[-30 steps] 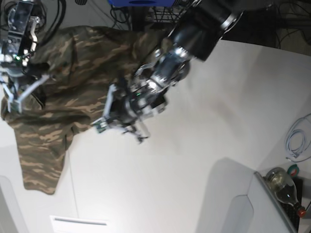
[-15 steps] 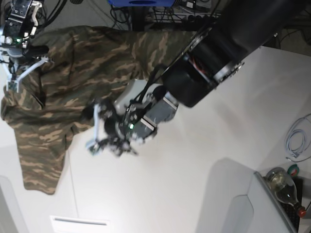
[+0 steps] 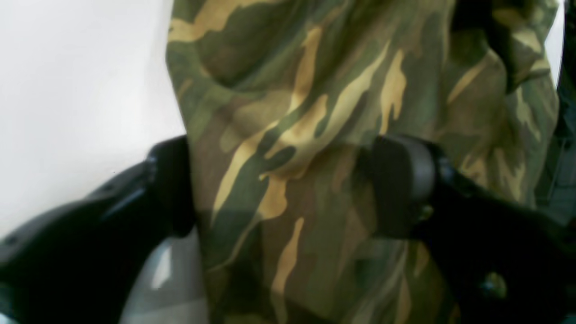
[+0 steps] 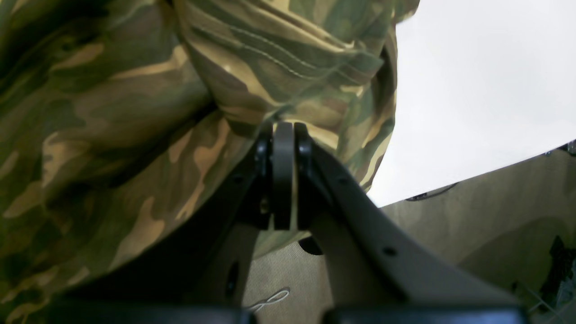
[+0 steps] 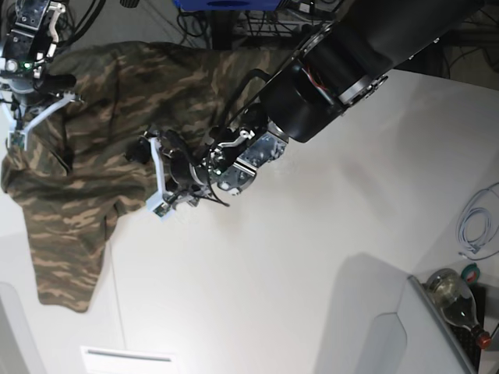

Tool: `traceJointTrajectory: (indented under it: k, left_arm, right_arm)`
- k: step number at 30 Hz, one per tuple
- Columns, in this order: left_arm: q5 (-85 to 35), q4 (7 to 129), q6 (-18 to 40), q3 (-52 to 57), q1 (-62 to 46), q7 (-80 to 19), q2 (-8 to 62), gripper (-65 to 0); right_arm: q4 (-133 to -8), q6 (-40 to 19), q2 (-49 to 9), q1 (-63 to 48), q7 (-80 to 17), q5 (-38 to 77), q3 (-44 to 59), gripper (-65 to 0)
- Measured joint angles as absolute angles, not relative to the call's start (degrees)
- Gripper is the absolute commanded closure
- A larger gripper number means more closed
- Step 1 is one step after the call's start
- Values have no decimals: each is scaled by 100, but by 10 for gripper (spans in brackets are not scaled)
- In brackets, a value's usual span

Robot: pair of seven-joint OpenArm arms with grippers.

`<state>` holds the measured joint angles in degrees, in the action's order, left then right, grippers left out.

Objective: Layout the t-shirt on the table in an organized manner, then fold the t-shirt properly
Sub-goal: 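Reach the left gripper across to the shirt's edge near the right gripper, then grasp the shirt with both grippers and lift it, letting it hang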

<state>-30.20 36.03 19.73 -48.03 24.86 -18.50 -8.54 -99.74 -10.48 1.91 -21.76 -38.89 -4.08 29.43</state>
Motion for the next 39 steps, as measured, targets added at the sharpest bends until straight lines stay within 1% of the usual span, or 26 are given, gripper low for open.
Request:
traceJointTrajectory:
  k: [1, 3, 4, 6, 9, 10, 12, 14, 16, 18, 19, 21, 23, 26, 29, 32, 38, 39]
  left_arm:
    - [-3011, 3601, 1975, -4792, 2453, -1857, -854, -319]
    - [-3020, 3597, 1973, -4759, 2383, -1925, -854, -64]
    - [-3015, 3577, 1973, -4768, 2362, -1890, -847, 0]
    - [-3000, 3544, 1927, -4770, 2355, -1712, -827, 0]
    - [-3028, 3489, 1284, -4768, 2416, -1420, -777, 0]
    - [-3024, 3509, 1135, -4768, 2445, -1426, -735, 0]
    - [-3068, 3607, 1026, -4759, 2443, -1321, -543, 0]
    - [-3087, 3913, 956, -4755, 2368, -1334, -298, 0]
    - [-3041, 4425, 762, -4735, 2156, -1444, -25, 0]
    - [-3116, 4995, 720, -4519, 1745, -1476, 338, 0]
    - [-3138, 5374, 552, -4333, 1468, -1492, 517, 0]
    - [-3138, 6099, 294, -3994, 1017, -1863, 799, 0]
    - [-3030, 6910, -23, -3691, 565, -2056, 1037, 0]
    - [-3017, 7784, -134, -3330, -54, -2088, 1354, 0]
    - [-3002, 8068, -163, -3037, -480, -2191, 1361, 0]
    - [-3006, 8106, -150, -2867, -517, -2204, 1321, 0]
    - [-3004, 8143, -158, -2655, -502, -2176, 1378, -2]
    - [-3004, 8160, -154, -2655, -530, -2217, 1389, -84]
  right_arm:
    - [-9974, -1048, 189, -2213, -3894, -414, 2945, -5]
    - [-9974, -1048, 193, -2279, -3903, -410, 2958, -6]
    - [-9913, -1048, 189, -2276, -3898, -425, 2956, -6]
    - [-9443, -1048, 141, -2108, -3850, -416, 2941, -6]
    - [-8366, -985, 69, -1603, -3846, -530, 2963, -3]
    - [-8093, -985, -67, -1400, -3699, -475, 2963, -3]
    - [-7387, -980, -375, -860, -3452, -471, 2971, -2]
    - [-6790, -947, -602, -370, -3258, -460, 2991, -2]
    - [-6405, -945, -746, -102, -3210, -438, 2963, -2]
    - [-6123, -937, -823, 172, -3205, -460, 2952, -2]
    - [-5988, -937, -875, 336, -3273, -460, 2888, -2]
    - [-5795, -941, -1004, 607, -3461, -464, 2445, -2]
    - [-5690, -939, -978, 854, -3575, -486, 1959, -2]
    - [-5645, -943, -899, 1096, -3660, -471, 1468, -2]
    - [-5572, -1007, -854, 1332, -3826, -395, 1131, -2]
    - [-5544, -1009, -867, 1424, -3903, -410, 919, -2]
    - [-5537, -1009, -867, 1426, -3903, -408, 878, -2]
    - [-5537, -1009, -867, 1422, -3881, -410, 878, -2]
